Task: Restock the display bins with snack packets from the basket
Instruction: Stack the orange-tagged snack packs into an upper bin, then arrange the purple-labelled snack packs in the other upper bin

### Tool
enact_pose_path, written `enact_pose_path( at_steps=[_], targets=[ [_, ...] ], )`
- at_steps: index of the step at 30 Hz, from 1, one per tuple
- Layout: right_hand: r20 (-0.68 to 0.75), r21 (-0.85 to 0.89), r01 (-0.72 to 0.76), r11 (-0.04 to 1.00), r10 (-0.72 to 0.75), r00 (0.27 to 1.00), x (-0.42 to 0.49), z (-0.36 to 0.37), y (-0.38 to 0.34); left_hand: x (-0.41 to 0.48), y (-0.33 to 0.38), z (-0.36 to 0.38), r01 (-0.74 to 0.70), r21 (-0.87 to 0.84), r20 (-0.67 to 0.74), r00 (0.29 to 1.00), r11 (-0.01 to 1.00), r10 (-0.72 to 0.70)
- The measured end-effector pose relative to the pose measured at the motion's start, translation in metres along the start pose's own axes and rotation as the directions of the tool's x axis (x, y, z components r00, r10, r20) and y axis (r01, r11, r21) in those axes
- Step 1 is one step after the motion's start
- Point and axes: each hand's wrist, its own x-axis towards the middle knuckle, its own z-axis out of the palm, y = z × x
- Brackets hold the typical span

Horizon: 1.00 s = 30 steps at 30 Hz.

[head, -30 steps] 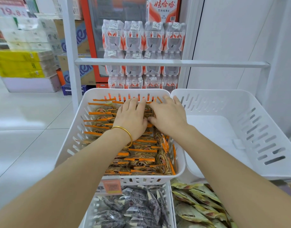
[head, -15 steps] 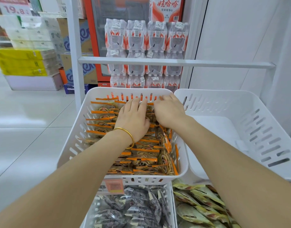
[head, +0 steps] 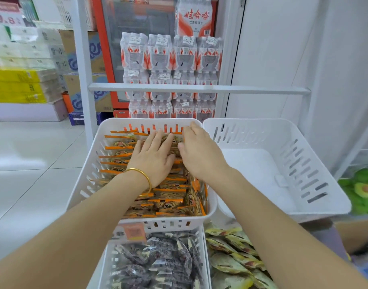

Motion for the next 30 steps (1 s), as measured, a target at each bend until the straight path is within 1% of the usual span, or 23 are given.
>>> enact_pose_path(
  at_steps=[2, 3, 6, 8, 10, 12, 14, 15, 16, 17, 18, 20, 22, 24, 26, 27, 29, 30],
  targets=[
    [-0.057, 0.118, 0.008, 0.993, -0.001, 0.998, -0.031, -0.018, -0.001, -0.024, 0.006, -0.013, -0.001, -0.069, -0.011, 1.000, 0.998, 0.000],
    [-0.061, 0.165, 0.004, 0.986, 0.006, 0.998, -0.054, -0.028, -0.002, -0.042, 0.012, -0.019, -0.010, -0.111, -0.020, 1.000, 0.994, 0.008],
    [-0.004, 0.222, -0.010, 0.975, 0.012, 1.000, -0.143, -0.053, -0.005, -0.117, 0.036, -0.029, -0.081, -0.233, -0.039, 0.997, 0.969, 0.074],
    [0.039, 0.236, -0.007, 0.972, -0.002, 0.999, -0.204, -0.057, -0.005, -0.176, 0.058, -0.027, -0.107, -0.317, -0.003, 0.994, 0.943, 0.111],
    [0.120, 0.249, -0.053, 0.967, 0.024, 0.993, -0.262, -0.052, -0.002, -0.236, 0.079, -0.019, -0.106, -0.361, 0.086, 0.986, 0.927, 0.146],
    [0.216, 0.264, -0.141, 0.954, 0.084, 0.973, -0.318, -0.039, 0.007, -0.293, 0.096, -0.003, -0.096, -0.331, 0.247, 0.951, 0.939, 0.184],
    [0.307, 0.294, -0.252, 0.922, 0.159, 0.938, -0.370, -0.022, 0.017, -0.338, 0.107, 0.018, -0.158, -0.234, 0.422, 0.872, 0.959, 0.247],
    [0.358, 0.293, -0.301, 0.908, 0.187, 0.915, -0.394, -0.012, 0.022, -0.354, 0.112, 0.029, -0.186, -0.168, 0.522, 0.816, 0.968, 0.248],
    [0.411, 0.276, -0.339, 0.899, 0.209, 0.888, -0.414, -0.001, 0.026, -0.364, 0.115, 0.039, -0.210, -0.111, 0.615, 0.754, 0.971, 0.233],
    [0.457, 0.255, -0.370, 0.893, 0.226, 0.860, -0.430, 0.009, 0.030, -0.371, 0.119, 0.047, -0.235, -0.078, 0.670, 0.708, 0.969, 0.225],
    [0.489, 0.241, -0.399, 0.885, 0.244, 0.837, -0.443, 0.019, 0.032, -0.377, 0.122, 0.052, -0.258, -0.066, 0.693, 0.683, 0.964, 0.230],
    [0.517, 0.218, -0.425, 0.879, 0.265, 0.814, -0.464, 0.035, 0.033, -0.390, 0.123, 0.062, -0.272, -0.077, 0.695, 0.675, 0.959, 0.247],
    [0.507, 0.191, -0.402, 0.896, 0.260, 0.821, -0.477, 0.052, 0.038, -0.401, 0.118, 0.076, -0.296, -0.056, 0.706, 0.663, 0.953, 0.248],
    [0.484, 0.111, -0.414, 0.904, 0.314, 0.817, -0.482, 0.066, 0.049, -0.405, 0.114, 0.087, -0.322, -0.010, 0.749, 0.625, 0.947, 0.221],
    [0.472, 0.006, -0.424, 0.906, 0.372, 0.799, -0.481, 0.076, 0.062, -0.401, 0.115, 0.095, -0.313, -0.010, 0.762, 0.613, 0.950, 0.210],
    [0.488, -0.059, -0.391, 0.918, 0.369, 0.791, -0.480, 0.080, 0.068, -0.396, 0.117, 0.098, -0.302, -0.023, 0.753, 0.621, 0.953, 0.215],
    [0.552, -0.223, -0.259, 0.940, 0.341, 0.761, -0.475, 0.090, 0.076, -0.388, 0.120, 0.107, -0.274, -0.053, 0.729, 0.647, 0.960, 0.225],
    [0.581, -0.301, -0.190, 0.935, 0.337, 0.741, -0.473, 0.095, 0.078, -0.385, 0.121, 0.112, -0.257, -0.061, 0.722, 0.656, 0.964, 0.221]
  ],
)
